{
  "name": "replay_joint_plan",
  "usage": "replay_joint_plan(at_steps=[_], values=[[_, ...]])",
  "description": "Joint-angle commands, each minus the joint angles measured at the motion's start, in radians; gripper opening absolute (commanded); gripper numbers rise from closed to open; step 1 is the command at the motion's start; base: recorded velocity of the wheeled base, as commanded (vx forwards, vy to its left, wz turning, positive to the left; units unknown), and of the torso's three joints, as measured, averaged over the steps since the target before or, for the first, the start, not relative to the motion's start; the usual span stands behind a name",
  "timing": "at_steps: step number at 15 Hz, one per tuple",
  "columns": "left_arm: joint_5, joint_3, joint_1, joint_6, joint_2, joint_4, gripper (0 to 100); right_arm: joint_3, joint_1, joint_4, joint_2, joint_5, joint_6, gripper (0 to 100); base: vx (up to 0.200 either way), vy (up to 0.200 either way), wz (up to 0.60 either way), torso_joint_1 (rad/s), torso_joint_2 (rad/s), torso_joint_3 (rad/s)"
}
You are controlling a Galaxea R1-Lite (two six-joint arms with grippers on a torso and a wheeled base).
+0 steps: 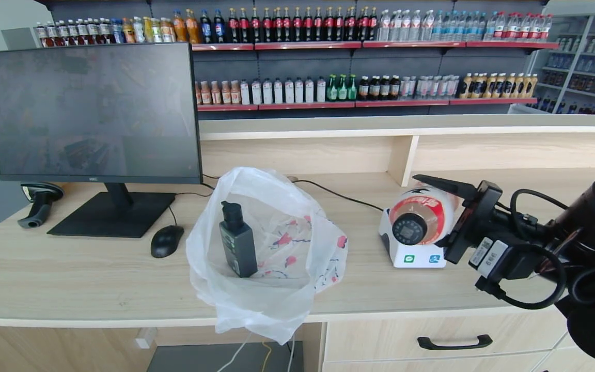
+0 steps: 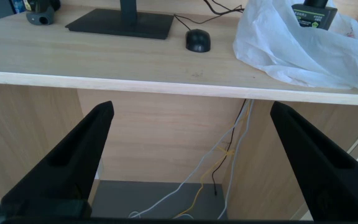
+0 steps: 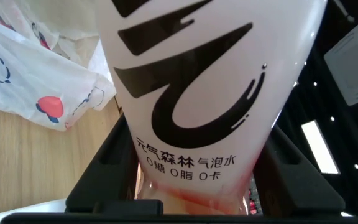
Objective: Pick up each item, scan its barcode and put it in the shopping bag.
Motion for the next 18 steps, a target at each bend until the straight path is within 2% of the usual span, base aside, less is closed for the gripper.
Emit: replay_joint_plan(at_steps=[1, 4, 6, 8, 12, 15, 17, 18], values=[[0.0, 0.0, 0.0, 0.0, 0.0, 0.0, 100, 0.042, 0.0, -0.001, -0.097, -0.001, 0.048, 0, 0.0, 0.0, 0.0, 0.0, 0.0, 0.0], [0.0, 0.0, 0.0, 0.0, 0.0, 0.0, 100, 0.107, 0.0, -0.001, -0.186, -0.018, 0.197, 0, 0.0, 0.0, 0.0, 0.0, 0.0, 0.0], [0.0, 0.0, 0.0, 0.0, 0.0, 0.0, 100, 0.138, 0.0, -0.001, -0.215, -0.047, 0.245, 0, 0.0, 0.0, 0.0, 0.0, 0.0, 0.0], [0.0, 0.0, 0.0, 0.0, 0.0, 0.0, 100, 0.21, 0.017, -0.001, -0.295, -0.167, 0.374, 0, 0.0, 0.0, 0.0, 0.0, 0.0, 0.0], [0.0, 0.0, 0.0, 0.0, 0.0, 0.0, 100, 0.354, 0.086, -0.001, -0.393, -0.253, 0.515, 0, 0.0, 0.0, 0.0, 0.0, 0.0, 0.0], [0.0, 0.0, 0.0, 0.0, 0.0, 0.0, 100, 0.383, 0.088, -0.001, -0.47, -0.352, 0.713, 0, 0.0, 0.0, 0.0, 0.0, 0.0, 0.0], [0.0, 0.0, 0.0, 0.0, 0.0, 0.0, 100, 0.409, 0.088, -0.001, -0.481, -0.4, 0.981, 0, 0.0, 0.0, 0.0, 0.0, 0.0, 0.0], [0.0, 0.0, 0.0, 0.0, 0.0, 0.0, 100, 0.411, 0.088, -0.001, -0.482, -0.403, 1.001, 0, 0.0, 0.0, 0.0, 0.0, 0.0, 0.0]])
